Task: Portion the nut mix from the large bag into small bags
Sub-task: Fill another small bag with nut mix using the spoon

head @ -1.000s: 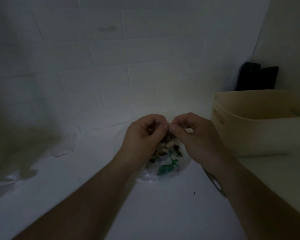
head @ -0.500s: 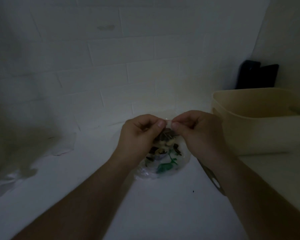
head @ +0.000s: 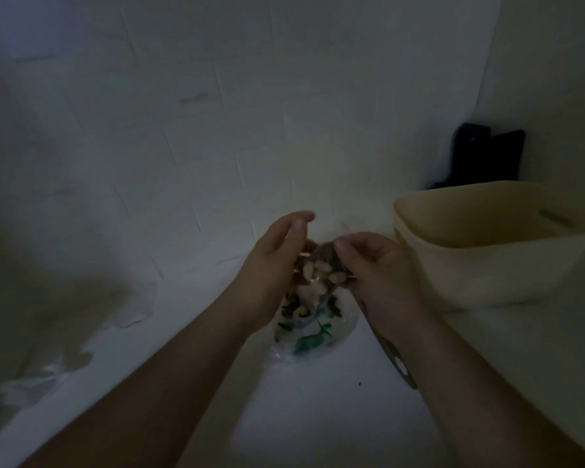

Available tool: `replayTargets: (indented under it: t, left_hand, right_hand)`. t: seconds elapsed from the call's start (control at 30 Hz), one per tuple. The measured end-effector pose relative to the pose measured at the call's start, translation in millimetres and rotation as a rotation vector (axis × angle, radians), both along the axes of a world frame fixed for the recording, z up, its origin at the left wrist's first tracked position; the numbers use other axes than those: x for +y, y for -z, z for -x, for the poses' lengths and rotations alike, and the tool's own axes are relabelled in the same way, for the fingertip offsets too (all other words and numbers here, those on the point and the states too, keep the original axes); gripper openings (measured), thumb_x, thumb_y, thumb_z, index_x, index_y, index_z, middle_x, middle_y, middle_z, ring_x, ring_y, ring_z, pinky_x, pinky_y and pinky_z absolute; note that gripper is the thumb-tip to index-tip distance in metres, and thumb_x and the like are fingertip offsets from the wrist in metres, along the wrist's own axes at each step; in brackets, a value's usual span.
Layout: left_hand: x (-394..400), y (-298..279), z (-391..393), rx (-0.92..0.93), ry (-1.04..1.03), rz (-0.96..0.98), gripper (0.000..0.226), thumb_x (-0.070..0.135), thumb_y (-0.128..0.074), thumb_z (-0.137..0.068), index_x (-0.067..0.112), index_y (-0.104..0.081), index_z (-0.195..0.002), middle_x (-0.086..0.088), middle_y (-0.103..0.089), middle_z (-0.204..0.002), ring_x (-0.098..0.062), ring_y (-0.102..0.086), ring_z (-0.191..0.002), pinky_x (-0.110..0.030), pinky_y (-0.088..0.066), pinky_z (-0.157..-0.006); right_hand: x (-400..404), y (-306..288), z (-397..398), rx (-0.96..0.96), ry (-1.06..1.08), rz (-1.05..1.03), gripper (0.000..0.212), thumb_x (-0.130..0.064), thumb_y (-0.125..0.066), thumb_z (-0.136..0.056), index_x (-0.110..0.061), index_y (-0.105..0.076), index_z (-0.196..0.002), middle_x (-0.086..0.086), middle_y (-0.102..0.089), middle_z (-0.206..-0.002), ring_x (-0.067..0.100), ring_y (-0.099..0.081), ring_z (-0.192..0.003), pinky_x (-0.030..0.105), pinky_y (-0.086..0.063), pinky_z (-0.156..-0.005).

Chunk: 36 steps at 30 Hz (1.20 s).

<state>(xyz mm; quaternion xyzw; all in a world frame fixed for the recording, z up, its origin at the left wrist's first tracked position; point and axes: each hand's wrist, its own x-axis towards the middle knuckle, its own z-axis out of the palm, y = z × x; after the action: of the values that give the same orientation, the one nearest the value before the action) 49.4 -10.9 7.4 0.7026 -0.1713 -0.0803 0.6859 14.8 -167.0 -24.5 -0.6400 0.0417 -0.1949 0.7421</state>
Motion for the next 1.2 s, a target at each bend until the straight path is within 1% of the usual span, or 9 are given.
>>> replayTargets:
  t: [0.17,0.3,0.43,0.53,0.63,0.77,0.9,1.03,1.2]
  left_hand:
    - [8,8,2,0.155,0.037,0.012,0.04,0.036,-0.072,-0.083,0.008,-0.075,-0.111,-0.011,-0.077,-0.107,-0.022,-0.069,-0.096,-0.036,-0.057,-0.092]
    - [6,2,6,0.16,0.02,0.046,0.038,0.031,-0.068,-0.09,0.0,-0.073,-0.112,-0.016,-0.075,-0.101,-0.024,-0.068,-0.095,-0.038,-0.055,-0.092]
    - [2,-8,17,0.072,0.0,0.036,0.035,0.026,-0.073,-0.09,0.0,-0.07,-0.112,-0.03,-0.07,-0.112,-0.033,-0.07,-0.096,-0.051,-0.056,-0.096]
    - [-2,-14,23,0.061,-0.103,0.016,0.016,0.021,-0.07,-0.096,0.008,-0.068,-0.105,-0.025,-0.071,-0.094,-0.031,-0.069,-0.085,-0.051,-0.055,-0.087]
    - [-3,-21,26,0.053,-0.114,-0.037,0.023,0.022,-0.06,-0.104,0.002,-0.07,-0.11,-0.02,-0.074,-0.093,-0.03,-0.071,-0.088,-0.055,-0.056,-0.095]
    - [-3,-32,25,-0.005,-0.088,-0.065,0.03,0.028,-0.058,-0.105,0.005,-0.075,-0.111,-0.018,-0.077,-0.106,-0.037,-0.072,-0.106,-0.051,-0.056,-0.1]
    - [-18,-35,19,-0.045,-0.104,0.023,0.025,0.025,-0.059,-0.106,0.003,-0.071,-0.109,-0.02,-0.076,-0.105,-0.034,-0.074,-0.097,-0.045,-0.061,-0.089]
    - [-43,-38,18,-0.097,-0.081,0.122,0.032,0.028,-0.059,-0.105,-0.004,-0.062,-0.105,-0.027,-0.071,-0.1,-0.03,-0.07,-0.086,-0.046,-0.061,-0.084]
    - [-78,-46,8,-0.092,0.034,0.175,0.018,0.023,-0.058,-0.106,0.01,-0.064,-0.096,-0.007,-0.067,-0.084,-0.021,-0.062,-0.076,-0.038,-0.058,-0.076]
  right_hand:
    - [-5,-6,0,0.043,-0.071,-0.414,0.018,-0.014,-0.062,-0.102,0.003,-0.066,-0.107,0.017,-0.077,-0.103,0.026,-0.076,-0.093,0.038,-0.063,-0.078]
    - [-4,-7,5,0.028,-0.232,-0.479,0.024,-0.017,-0.063,-0.1,0.004,-0.06,-0.113,0.021,-0.074,-0.113,0.028,-0.075,-0.097,0.04,-0.063,-0.081]
    - [-1,-6,9,0.078,-0.385,-0.432,0.04,-0.03,-0.076,-0.081,-0.013,-0.069,-0.118,0.012,-0.076,-0.116,0.025,-0.074,-0.103,0.039,-0.058,-0.086]
    - [1,-11,14,0.059,-0.429,-0.327,0.018,-0.018,-0.068,-0.098,-0.014,-0.077,-0.112,0.011,-0.077,-0.11,0.024,-0.074,-0.103,0.035,-0.057,-0.088]
    - [3,-17,13,0.029,-0.371,-0.306,0.02,-0.009,-0.061,-0.101,-0.011,-0.076,-0.115,0.009,-0.078,-0.1,0.02,-0.074,-0.095,0.03,-0.057,-0.08]
    - [-1,-36,10,0.041,-0.327,-0.296,0.018,-0.009,-0.062,-0.099,-0.01,-0.079,-0.107,0.008,-0.078,-0.092,0.016,-0.073,-0.088,0.03,-0.058,-0.079]
    - [-10,-50,7,0.026,-0.29,-0.238,0.018,-0.018,-0.072,-0.096,-0.007,-0.075,-0.111,0.018,-0.077,-0.108,0.03,-0.074,-0.104,0.043,-0.059,-0.096]
    - [-36,-68,8,0.003,-0.262,-0.087,0.019,-0.02,-0.068,-0.099,-0.008,-0.075,-0.112,0.015,-0.078,-0.105,0.023,-0.076,-0.097,0.032,-0.06,-0.081]
    - [-80,-96,15,-0.005,-0.155,0.071,0.016,-0.012,-0.076,-0.093,-0.005,-0.076,-0.107,0.017,-0.078,-0.101,0.023,-0.075,-0.09,0.031,-0.06,-0.077]
